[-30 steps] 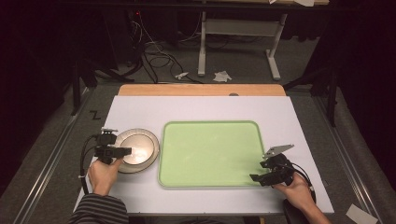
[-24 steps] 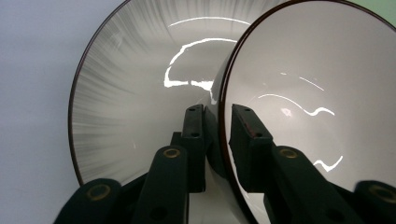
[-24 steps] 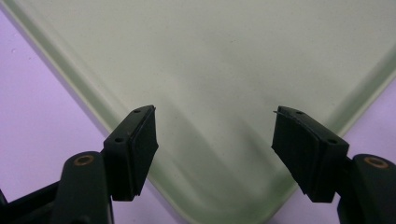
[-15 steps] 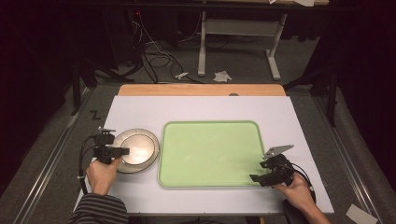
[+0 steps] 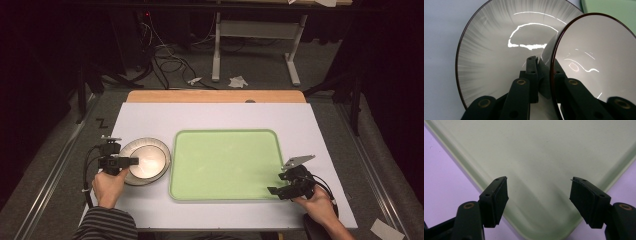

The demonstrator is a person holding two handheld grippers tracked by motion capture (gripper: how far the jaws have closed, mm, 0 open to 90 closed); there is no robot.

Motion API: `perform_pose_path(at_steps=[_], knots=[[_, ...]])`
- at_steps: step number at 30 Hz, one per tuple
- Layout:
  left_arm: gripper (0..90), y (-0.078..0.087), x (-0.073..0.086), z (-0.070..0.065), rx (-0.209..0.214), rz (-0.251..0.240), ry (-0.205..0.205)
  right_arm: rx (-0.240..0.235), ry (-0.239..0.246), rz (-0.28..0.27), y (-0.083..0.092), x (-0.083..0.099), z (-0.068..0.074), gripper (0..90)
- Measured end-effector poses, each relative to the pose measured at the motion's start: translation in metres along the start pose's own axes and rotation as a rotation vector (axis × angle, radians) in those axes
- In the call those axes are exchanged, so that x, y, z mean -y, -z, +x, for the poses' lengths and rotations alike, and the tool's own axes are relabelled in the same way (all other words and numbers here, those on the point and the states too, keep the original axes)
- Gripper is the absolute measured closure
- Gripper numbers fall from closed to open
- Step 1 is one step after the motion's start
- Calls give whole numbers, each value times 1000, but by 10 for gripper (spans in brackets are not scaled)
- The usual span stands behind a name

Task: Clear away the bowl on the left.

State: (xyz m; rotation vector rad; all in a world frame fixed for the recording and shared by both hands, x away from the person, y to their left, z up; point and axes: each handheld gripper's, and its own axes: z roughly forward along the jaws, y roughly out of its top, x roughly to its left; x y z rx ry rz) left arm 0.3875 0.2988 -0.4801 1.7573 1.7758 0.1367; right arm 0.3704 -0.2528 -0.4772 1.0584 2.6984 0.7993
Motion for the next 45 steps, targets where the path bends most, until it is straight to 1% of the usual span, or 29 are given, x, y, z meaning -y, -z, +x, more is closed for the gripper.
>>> perform_pose_path(at_steps=[1,3,4,5,7,8,10,12,13,14,16,18,19,20,24,25,26,27,29,32,34,40,41,43,44,45], knots=[[818,1,0,0,0,0,-3,1,4,0,0,0,0,322],[817,2,0,-2,-10,-12,-17,4,-3,1,0,0,2,322],[817,4,0,-2,-15,-23,-24,3,-3,-5,0,0,2,322],[817,5,0,-3,-13,-39,-22,5,-2,-6,0,0,2,322],[819,9,-1,-1,1,-57,-19,7,2,-1,0,0,1,322],[819,10,-1,-1,8,-70,-11,3,-2,-2,1,0,0,322],[819,13,-1,-1,4,-77,-21,5,1,-4,1,0,0,322],[819,16,0,-1,13,-90,-19,12,-5,-3,1,0,2,322],[819,18,0,-1,16,-98,-19,15,2,-4,1,0,2,322],[818,19,0,0,24,-104,-17,14,-3,-8,1,0,2,322],[818,22,1,-1,31,-115,-18,21,3,-15,1,0,1,322],[818,23,0,-2,30,-120,-19,20,0,-11,1,0,1,322],[818,25,0,-4,31,-126,-29,17,-1,-16,1,1,0,322],[818,25,-1,-5,30,-128,-34,23,-7,-9,2,0,1,323],[818,28,-1,-8,34,-142,-45,14,-5,-8,1,0,2,322],[817,30,0,-10,38,-155,-45,15,-3,-6,1,0,2,322],[818,34,0,-12,57,-178,-46,17,-1,-12,2,1,1,323],[818,34,0,-12,57,-178,-46,17,-1,-12,2,1,1,323],[818,37,1,-14,79,-195,-45,13,-4,-8,1,1,1,322],[818,37,0,-18,80,-200,-57,9,-11,-10,1,1,0,322],[817,37,0,-19,78,-194,-63,13,-3,-5,1,1,2,322],[817,38,-3,-24,100,-203,-76,14,-13,8,0,0,-1,321],[817,39,-4,-28,108,-194,-94,7,-29,-5,1,1,-2,322],[817,40,-4,-33,100,-190,-122,8,-25,-12,1,1,-2,322],[817,41,-3,-35,103,-190,-127,10,-27,-8,1,1,-1,323],[817,41,-3,-35,103,-190,-127,9,-14,-6,1,1,-1,322]])
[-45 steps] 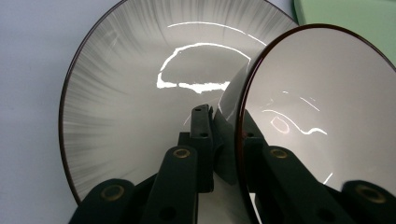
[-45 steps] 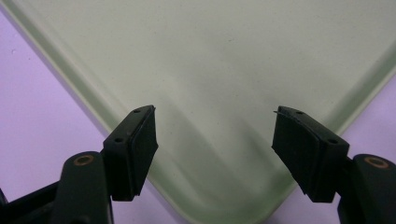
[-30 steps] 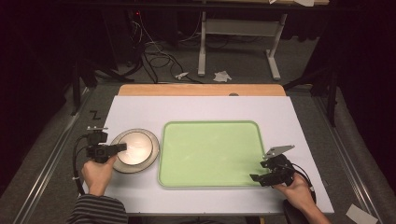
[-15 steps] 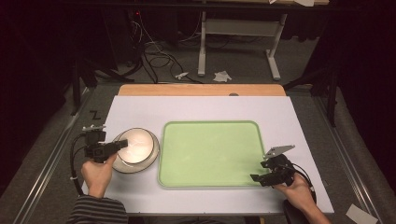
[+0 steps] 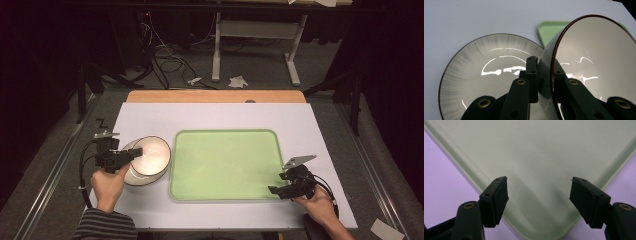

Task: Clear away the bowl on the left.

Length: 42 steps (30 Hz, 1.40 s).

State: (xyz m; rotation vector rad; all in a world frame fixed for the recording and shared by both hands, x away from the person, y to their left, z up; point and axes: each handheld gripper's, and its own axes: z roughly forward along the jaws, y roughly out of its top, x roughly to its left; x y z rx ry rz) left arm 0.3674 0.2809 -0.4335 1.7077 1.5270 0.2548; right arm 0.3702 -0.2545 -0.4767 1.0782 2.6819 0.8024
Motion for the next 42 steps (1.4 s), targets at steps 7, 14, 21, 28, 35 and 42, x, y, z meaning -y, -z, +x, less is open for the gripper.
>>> perform_pose_path(at_steps=[7,14,21,28,35,42], knots=[[818,-4,-5,-13,48,19,-38,9,-35,-9,1,0,0,321],[818,-6,-9,-23,76,26,-64,18,-22,-1,0,0,1,323],[818,-14,-17,-37,107,42,-86,22,-33,-13,2,1,0,322],[818,-26,-25,-54,137,65,-125,19,-52,-12,1,1,-2,321],[818,-42,-32,-68,173,93,-140,23,-47,-21,2,1,-1,322],[817,-52,-43,-85,187,129,-195,19,-32,-12,1,0,-1,323]])
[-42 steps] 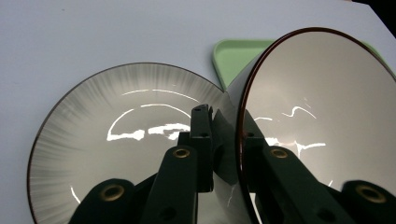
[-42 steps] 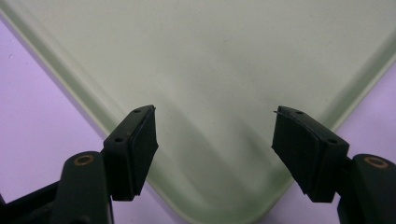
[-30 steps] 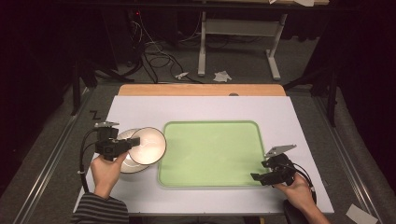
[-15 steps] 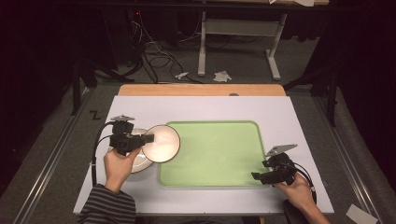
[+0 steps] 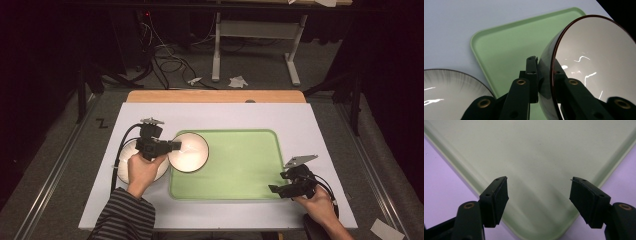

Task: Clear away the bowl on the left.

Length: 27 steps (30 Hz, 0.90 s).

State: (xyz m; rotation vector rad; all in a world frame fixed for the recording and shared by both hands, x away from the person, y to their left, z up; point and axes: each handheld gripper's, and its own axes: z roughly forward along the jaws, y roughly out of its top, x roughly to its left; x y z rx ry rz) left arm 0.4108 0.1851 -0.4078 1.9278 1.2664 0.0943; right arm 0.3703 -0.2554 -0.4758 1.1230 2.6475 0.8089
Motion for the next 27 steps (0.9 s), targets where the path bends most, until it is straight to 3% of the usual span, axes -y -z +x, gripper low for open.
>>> perform_pose_path(at_steps=[7,11,18,27], knots=[[817,-8,-13,-9,45,-13,-6,5,5,-2,0,0,0,323],[817,-13,-17,-13,50,5,-19,-4,-20,0,0,1,-1,322],[817,-27,-29,-22,47,36,-49,-10,3,-2,0,0,-1,324],[817,-41,-63,-47,67,43,-108,-9,3,-2,0,0,0,327]])
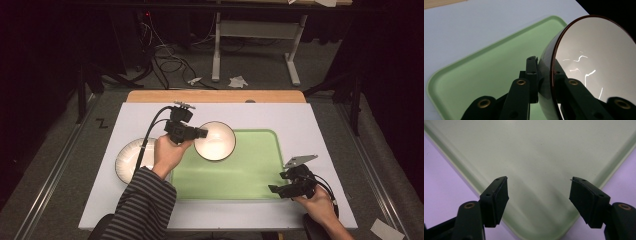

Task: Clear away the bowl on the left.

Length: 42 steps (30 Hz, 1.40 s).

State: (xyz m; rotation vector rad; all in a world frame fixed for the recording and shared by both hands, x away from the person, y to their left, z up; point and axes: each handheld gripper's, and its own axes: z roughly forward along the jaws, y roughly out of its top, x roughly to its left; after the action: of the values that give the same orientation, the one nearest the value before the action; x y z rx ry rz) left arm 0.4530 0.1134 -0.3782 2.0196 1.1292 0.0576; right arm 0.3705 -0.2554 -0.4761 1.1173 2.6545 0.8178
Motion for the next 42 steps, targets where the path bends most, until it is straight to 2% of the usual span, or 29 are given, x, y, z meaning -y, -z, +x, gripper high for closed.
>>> perform_pose_path(at_steps=[4,5,7,8,9,10,11,13,16,19,21,25,29,31,32,35,38,42], knots=[[817,-9,-12,-5,20,-3,-15,0,-16,-2,0,0,-2,328],[818,-15,-15,-6,41,4,-5,1,-16,-2,0,0,-2,328],[818,-17,-17,-6,44,13,-6,0,-12,-4,-1,0,-1,329],[818,-19,-19,-7,28,6,-15,4,-12,0,-1,0,-1,328],[818,-25,-19,-7,42,7,12,-2,-10,0,-1,0,-2,326],[818,-25,-19,-7,42,7,12,-2,-10,0,-1,0,-2,326],[818,-33,-21,-7,46,26,20,1,-15,-13,0,0,-2,329],[818,-39,-21,-8,24,30,19,1,-14,-1,-1,0,-2,325],[819,-48,-20,-7,23,52,30,3,-14,-12,0,0,-2,325],[818,-57,-19,-8,-13,65,30,11,-15,-4,0,0,-2,324],[819,-66,-17,-7,-15,78,40,5,-23,-15,1,0,-2,324],[818,-74,-15,-8,-21,101,27,9,-8,-13,0,0,-3,324],[818,-87,-13,-6,-25,122,38,5,-22,-16,1,1,-3,323],[818,-94,-10,-2,-32,132,46,1,-27,-15,0,0,-3,323],[818,-96,-8,-1,-30,131,54,0,-14,-14,0,1,-3,323],[818,-98,-5,2,-31,138,64,1,-15,-16,0,1,-3,323],[817,-99,-2,8,-50,149,77,-1,-23,-15,1,1,-3,324],[817,-107,4,17,-60,149,116,2,-18,-10,0,0,-2,324]])
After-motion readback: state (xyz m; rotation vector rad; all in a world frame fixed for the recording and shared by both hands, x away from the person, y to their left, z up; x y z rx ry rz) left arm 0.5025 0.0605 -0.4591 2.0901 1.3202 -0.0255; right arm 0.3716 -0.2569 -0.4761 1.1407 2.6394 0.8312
